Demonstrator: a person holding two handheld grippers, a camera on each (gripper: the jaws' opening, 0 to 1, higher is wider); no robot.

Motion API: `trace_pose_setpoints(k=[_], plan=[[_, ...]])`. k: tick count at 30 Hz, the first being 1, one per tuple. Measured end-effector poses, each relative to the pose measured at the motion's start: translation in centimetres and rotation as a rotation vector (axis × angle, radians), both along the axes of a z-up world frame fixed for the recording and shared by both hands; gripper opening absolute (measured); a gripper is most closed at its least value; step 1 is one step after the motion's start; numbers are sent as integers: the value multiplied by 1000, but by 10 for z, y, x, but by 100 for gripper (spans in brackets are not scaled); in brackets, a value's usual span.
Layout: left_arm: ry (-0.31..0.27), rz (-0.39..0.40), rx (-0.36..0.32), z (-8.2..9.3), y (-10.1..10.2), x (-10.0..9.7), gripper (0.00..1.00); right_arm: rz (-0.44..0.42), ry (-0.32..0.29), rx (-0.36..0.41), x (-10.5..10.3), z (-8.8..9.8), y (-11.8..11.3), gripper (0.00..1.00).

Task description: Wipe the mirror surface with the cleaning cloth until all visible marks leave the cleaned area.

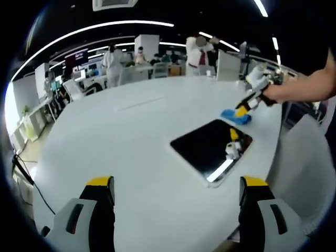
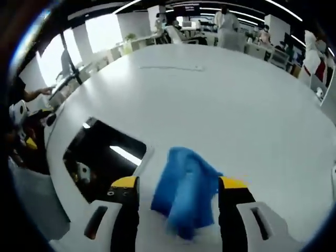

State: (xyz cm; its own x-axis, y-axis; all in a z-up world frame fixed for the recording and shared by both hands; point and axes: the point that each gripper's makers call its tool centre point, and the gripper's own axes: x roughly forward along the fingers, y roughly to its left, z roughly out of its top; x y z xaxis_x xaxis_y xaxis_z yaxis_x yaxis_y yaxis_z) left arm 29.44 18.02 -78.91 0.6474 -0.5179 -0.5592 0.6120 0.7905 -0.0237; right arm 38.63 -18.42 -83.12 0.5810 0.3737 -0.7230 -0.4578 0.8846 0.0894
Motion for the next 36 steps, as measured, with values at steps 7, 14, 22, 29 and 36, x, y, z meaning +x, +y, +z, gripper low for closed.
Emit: trace_pose_setpoints(k=[7,14,22,29,36], plan=[[-26,35,-46,11,1,-4,100,44,-118,78,-25,31,-5,90],[-28,55,-60,9,9,-14,100,97,-171,70,-49,35,0,95],[-41,83,-69,11,16,-23,100,44,-159,89,-80,22,-11,97],[-38,87,-74,10,16,-23,100,22,-163,101,-84,20,-16,98],[-51,88,-81,13,12,-19,100,20,-165,137,-89,22,-9,98]])
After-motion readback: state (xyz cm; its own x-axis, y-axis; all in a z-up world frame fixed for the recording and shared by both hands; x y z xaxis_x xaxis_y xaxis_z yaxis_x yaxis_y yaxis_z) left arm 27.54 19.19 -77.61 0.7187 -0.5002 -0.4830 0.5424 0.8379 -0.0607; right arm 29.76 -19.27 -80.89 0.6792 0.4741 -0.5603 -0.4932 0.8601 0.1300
